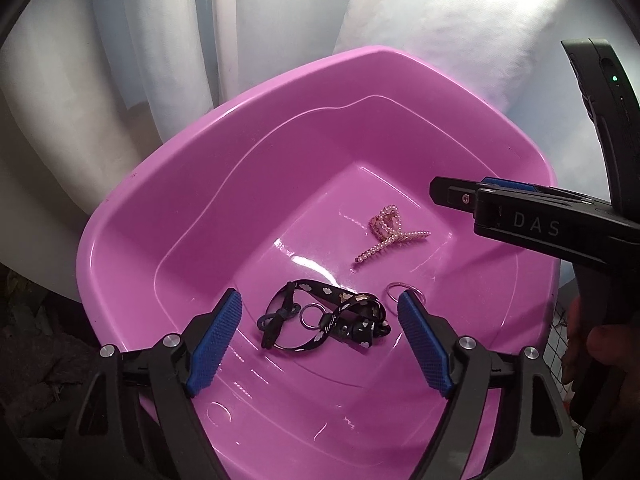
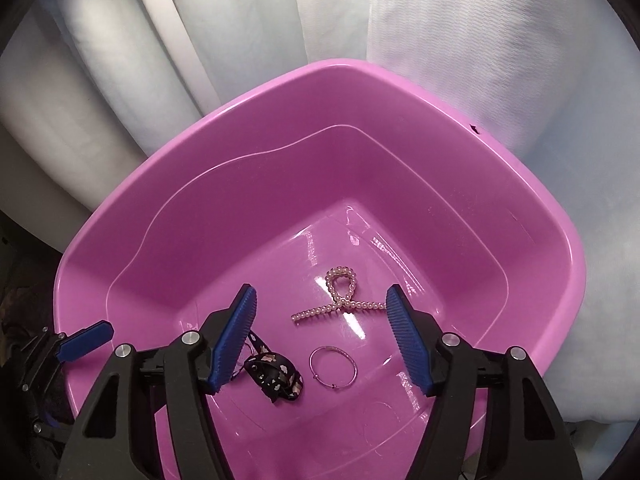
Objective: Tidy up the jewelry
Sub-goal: 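Withdraw both tools from the tub back toward the table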
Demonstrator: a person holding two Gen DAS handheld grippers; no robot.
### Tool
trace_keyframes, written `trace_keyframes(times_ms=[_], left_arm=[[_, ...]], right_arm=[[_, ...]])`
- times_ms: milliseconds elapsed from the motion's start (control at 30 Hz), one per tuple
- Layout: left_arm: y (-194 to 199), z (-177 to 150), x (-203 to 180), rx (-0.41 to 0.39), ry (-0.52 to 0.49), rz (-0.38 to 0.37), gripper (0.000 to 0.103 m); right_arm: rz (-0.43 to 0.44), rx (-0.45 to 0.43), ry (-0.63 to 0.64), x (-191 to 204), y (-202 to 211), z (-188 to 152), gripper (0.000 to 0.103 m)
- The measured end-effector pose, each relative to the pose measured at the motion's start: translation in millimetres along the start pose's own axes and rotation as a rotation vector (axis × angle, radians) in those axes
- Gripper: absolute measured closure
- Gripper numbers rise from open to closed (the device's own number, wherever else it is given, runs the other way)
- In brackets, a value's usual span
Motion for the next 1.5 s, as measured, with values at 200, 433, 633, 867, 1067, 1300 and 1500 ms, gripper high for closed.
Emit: trace_keyframes(times_ms=[200, 433, 633, 867, 1067, 1300, 1500], left_arm=[[5, -3, 3, -0.001, 0.004, -0.009, 0.015], [17, -2, 7, -0.024, -0.007, -0.005, 0.012], [28, -3, 14, -0.041, -0.013, -0.022, 0.01], [38, -10, 21, -0.054, -0.033, -0.043, 0.009], [47, -12, 24, -0.061, -0.039, -0.105, 0.008], [54, -14, 22, -0.078, -0.08, -0.168, 0.008], [67, -18, 20, -0.151, -0.132, -0.219, 0.008]], right_arm=[[0.006, -0.003, -0.007, 2, 0, -2, 0.038], [0.014, -0.015, -0.017, 0, 4, 0, 0.038], [0.014, -0.024, -0.024, 6, 12, -3, 0.034], [-0.002, -0.056, -0.034, 17, 28, -12, 0.034], [-0.009, -0.098, -0.055, 23, 43, -22, 0.034], [-0.03, -0.141, -0.109, 24, 61, -41, 0.034], [-0.05, -0.22, -0.211, 16, 82, -75, 0.034]])
Point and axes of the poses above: each gripper's, at about its wrist camera, not at the fingertips, and y roughly against the way its jaws point, x to its left, z to its top, the point moved 1 cm from there along -y, roughly the way its jaws point, and after that the axes turned 4 degrees about y, right-handed, at the moved point
